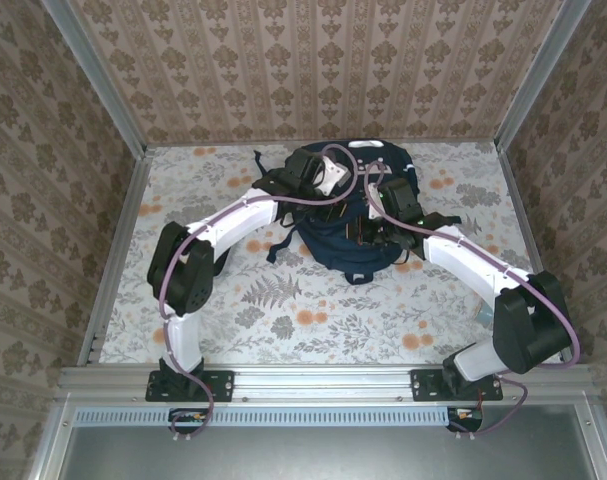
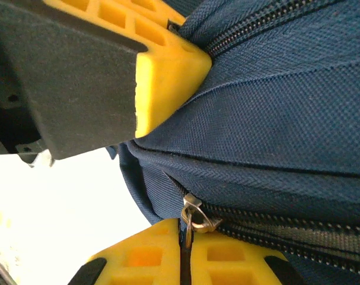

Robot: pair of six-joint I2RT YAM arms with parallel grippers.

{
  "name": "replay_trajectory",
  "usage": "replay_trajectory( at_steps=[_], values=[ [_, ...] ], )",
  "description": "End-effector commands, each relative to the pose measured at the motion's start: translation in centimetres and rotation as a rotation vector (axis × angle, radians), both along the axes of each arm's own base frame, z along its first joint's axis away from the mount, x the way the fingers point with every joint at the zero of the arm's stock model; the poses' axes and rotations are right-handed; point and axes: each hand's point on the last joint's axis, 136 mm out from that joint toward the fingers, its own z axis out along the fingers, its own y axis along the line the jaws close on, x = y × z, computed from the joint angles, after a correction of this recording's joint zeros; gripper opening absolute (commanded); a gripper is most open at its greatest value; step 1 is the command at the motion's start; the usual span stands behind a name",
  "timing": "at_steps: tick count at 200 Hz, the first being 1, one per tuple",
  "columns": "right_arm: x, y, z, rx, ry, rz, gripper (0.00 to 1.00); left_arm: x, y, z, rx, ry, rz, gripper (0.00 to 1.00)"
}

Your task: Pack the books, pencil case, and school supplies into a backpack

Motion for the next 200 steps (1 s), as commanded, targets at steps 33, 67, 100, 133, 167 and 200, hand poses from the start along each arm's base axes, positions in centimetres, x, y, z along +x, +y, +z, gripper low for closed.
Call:
replay_trajectory(
  at_steps=[33,67,100,133,167,200],
  values=[
    [-3.1,4.5,1.9,0.153,0.033,0.147,0.12,3.1,0.0,8.9,-0.272,-0.090,0.088,0.00],
    [-3.6,6.5,1.9,0.182,0.046,0.166,0.17,3.0,-0.1,9.2,-0.281,-0.085,0.082,0.00],
    [-2.3,2.0,3.2,0.180,0.002,-0.027,0.42,3.1,1.2,8.1,-0.232,-0.092,0.086,0.00],
    [-1.4,-2.3,4.3,0.270,0.025,-0.220,0.60,2.8,2.0,7.5,-0.218,-0.092,0.067,0.00],
    [0.0,-5.3,5.1,0.390,0.084,-0.422,0.73,2.1,1.9,7.2,-0.214,-0.092,0.028,0.00],
    [2.1,-4.9,5.3,0.470,0.180,-0.487,0.76,1.5,2.1,6.9,-0.193,-0.094,-0.003,0.00]
  ],
)
